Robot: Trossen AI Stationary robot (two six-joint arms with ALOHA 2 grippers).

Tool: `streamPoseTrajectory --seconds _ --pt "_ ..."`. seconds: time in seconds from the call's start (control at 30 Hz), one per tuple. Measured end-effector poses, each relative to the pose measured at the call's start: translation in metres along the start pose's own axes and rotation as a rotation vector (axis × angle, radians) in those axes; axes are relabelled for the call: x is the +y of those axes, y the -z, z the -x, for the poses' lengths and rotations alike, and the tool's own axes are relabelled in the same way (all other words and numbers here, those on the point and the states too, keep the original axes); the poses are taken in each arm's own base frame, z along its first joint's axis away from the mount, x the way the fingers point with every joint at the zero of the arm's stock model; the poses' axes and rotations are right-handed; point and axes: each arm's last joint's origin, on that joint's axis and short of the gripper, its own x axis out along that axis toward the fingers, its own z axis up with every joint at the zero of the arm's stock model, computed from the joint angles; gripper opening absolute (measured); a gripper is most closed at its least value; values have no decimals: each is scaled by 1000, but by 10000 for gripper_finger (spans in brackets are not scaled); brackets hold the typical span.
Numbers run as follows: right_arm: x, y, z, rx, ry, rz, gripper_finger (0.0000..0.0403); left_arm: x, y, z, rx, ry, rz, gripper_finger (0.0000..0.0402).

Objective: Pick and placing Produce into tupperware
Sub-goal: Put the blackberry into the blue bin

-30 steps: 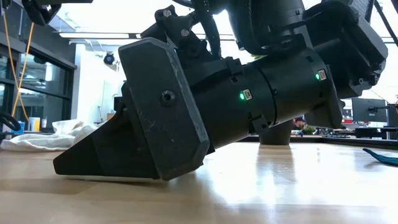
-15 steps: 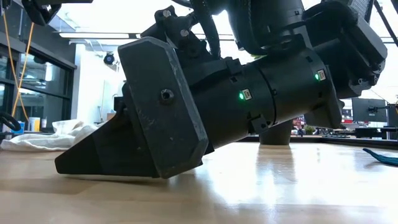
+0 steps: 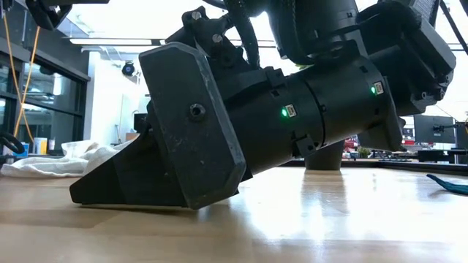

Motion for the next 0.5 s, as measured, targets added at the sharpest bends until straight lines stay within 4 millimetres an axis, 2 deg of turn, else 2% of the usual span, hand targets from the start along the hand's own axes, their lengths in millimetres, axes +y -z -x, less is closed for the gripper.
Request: streamPoseTrajectory --seconds 0.5 --pt "0 0 0 -2 0 -1 45 0 0 0 0 0 -1 131"
